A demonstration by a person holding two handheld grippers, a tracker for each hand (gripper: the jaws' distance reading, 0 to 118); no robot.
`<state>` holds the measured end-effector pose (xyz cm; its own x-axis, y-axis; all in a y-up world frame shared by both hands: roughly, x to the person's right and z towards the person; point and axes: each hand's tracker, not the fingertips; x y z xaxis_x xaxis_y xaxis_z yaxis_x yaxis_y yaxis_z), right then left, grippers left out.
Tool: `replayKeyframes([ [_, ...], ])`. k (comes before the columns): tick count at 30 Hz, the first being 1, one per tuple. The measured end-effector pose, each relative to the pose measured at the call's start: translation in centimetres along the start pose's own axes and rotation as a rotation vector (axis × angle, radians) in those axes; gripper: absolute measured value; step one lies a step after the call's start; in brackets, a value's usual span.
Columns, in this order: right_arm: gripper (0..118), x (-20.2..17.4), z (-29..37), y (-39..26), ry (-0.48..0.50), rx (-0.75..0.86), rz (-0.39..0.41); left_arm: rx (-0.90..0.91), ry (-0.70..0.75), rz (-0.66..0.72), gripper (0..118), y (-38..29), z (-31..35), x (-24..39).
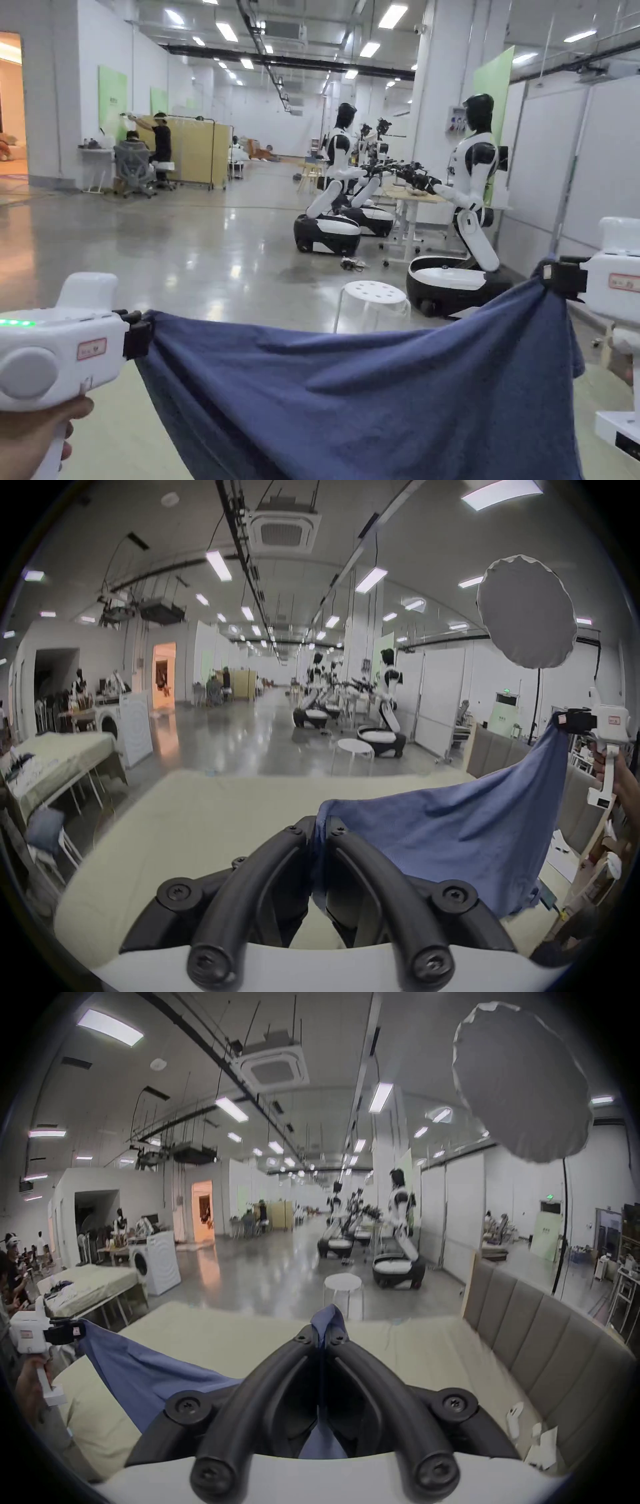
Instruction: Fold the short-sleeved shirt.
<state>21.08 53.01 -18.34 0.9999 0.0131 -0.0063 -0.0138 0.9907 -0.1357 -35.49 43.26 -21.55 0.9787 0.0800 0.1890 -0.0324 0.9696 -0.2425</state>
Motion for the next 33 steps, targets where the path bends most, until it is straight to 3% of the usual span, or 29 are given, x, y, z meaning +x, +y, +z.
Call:
replayKeyframes([
  [9, 3, 1.7, -1.6, 11.5, -0.058, 0.247, -0.058, 0.254, 0.097, -0.065, 6, 14.5, -3.2, 2.0],
  [16, 3, 3.2, -5.3, 13.0, -0.065, 0.286, -0.09, 0.333, 0.169, -0.084, 6, 19.0, -5.9, 1.8],
  [20, 3, 3.2, -8.2, 9.0, -0.067, 0.236, -0.086, 0.306, 0.18, -0.097, 6, 16.5, -8.5, 1.5],
  [25, 3, 2.6, -10.4, 0.0, -0.108, 0.184, -0.123, 0.231, 0.195, -0.08, 6, 7.5, -11.5, 1.4],
  [29, 3, 2.5, -8.6, -4.8, -0.112, 0.201, -0.204, 0.204, 0.143, 0.031, 6, 2.5, -10.1, 0.8],
  [33, 3, 2.2, -4.3, -7.9, -0.116, 0.162, -0.167, 0.146, 0.119, 0.017, 6, -0.6, -6.6, 0.8],
])
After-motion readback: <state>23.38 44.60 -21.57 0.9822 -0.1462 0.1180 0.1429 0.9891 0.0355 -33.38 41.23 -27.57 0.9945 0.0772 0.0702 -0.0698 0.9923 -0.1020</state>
